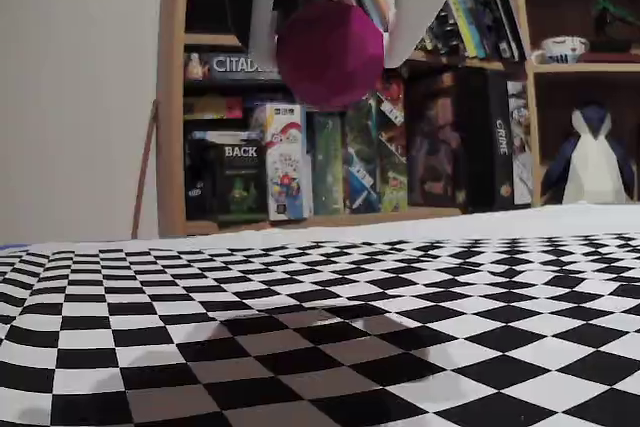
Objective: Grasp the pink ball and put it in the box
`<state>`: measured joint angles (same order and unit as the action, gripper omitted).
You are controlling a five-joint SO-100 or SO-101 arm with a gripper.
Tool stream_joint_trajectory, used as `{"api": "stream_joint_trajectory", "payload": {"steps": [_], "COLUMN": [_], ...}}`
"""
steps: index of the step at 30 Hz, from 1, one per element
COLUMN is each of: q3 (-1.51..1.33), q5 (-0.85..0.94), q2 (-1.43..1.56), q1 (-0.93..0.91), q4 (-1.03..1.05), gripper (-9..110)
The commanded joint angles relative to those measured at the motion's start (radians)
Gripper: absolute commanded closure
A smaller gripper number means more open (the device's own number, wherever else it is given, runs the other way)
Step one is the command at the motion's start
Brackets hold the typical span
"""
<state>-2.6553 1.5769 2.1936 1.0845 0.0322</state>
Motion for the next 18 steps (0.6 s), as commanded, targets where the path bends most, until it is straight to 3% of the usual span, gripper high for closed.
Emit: {"api": "stream_joint_trajectory", "payload": {"steps": [1, 18], "q3": [0.012, 0.028], "q5": [0.008, 0.008], "q2": [0.041, 0.058], "q1": [-0.011, -0.031], "q4": [0.003, -0.005], "gripper": [101, 101]}}
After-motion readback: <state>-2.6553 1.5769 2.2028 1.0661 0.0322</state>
